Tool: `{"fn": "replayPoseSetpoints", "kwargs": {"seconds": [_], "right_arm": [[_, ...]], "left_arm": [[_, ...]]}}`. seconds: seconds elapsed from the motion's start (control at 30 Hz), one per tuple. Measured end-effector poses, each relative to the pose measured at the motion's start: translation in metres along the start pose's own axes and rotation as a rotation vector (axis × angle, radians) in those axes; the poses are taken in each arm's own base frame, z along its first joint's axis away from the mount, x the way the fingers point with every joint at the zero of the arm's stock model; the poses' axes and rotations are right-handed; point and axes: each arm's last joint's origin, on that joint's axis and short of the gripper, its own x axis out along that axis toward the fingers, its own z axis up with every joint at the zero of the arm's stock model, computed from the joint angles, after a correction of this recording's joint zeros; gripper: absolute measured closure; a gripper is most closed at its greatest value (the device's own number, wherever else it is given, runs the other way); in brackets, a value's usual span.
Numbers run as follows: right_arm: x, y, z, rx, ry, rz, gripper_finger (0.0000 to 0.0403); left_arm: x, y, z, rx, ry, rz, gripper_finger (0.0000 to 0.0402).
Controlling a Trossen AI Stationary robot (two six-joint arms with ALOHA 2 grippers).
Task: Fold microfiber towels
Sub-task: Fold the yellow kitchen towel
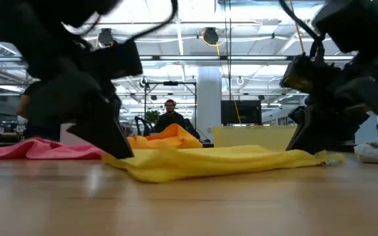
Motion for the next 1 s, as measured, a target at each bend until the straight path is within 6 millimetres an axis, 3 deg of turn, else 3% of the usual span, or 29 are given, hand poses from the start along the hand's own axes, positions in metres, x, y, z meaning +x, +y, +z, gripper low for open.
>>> {"fn": "replayPoseSetpoints", "kwargs": {"seconds": [0.2, 0.37, 0.57, 0.8, 0.9, 1.0], "right_arm": [[-0.008, -0.007, 0.01, -0.077, -0.039, -0.004, 0.0403], [-0.025, -0.001, 0.025, -0.056, -0.162, 0.054, 0.0403], [-0.024, 0.016, 0.029, -0.046, -0.275, 0.137, 0.0403], [0.004, 0.019, 0.005, 0.011, -0.135, 0.101, 0.0403], [0.008, 0.012, 0.0, 0.011, -0.078, 0.061, 0.0403], [0.002, 0.003, 0.001, -0.011, -0.021, 0.018, 0.0403]], "left_arm": [[-0.017, -0.048, -0.003, 0.045, -0.192, -0.179, 0.0397], [-0.039, -0.065, 0.006, 0.129, -0.397, -0.088, 0.0392], [-0.033, -0.047, 0.019, 0.172, -0.39, 0.035, 0.0398], [-0.004, -0.002, 0.01, 0.116, -0.08, 0.097, 0.0397], [0.004, 0.004, -0.001, 0.07, 0.011, 0.072, 0.0396], [0.01, -0.007, -0.006, 0.032, 0.003, 0.006, 0.0391]]}}
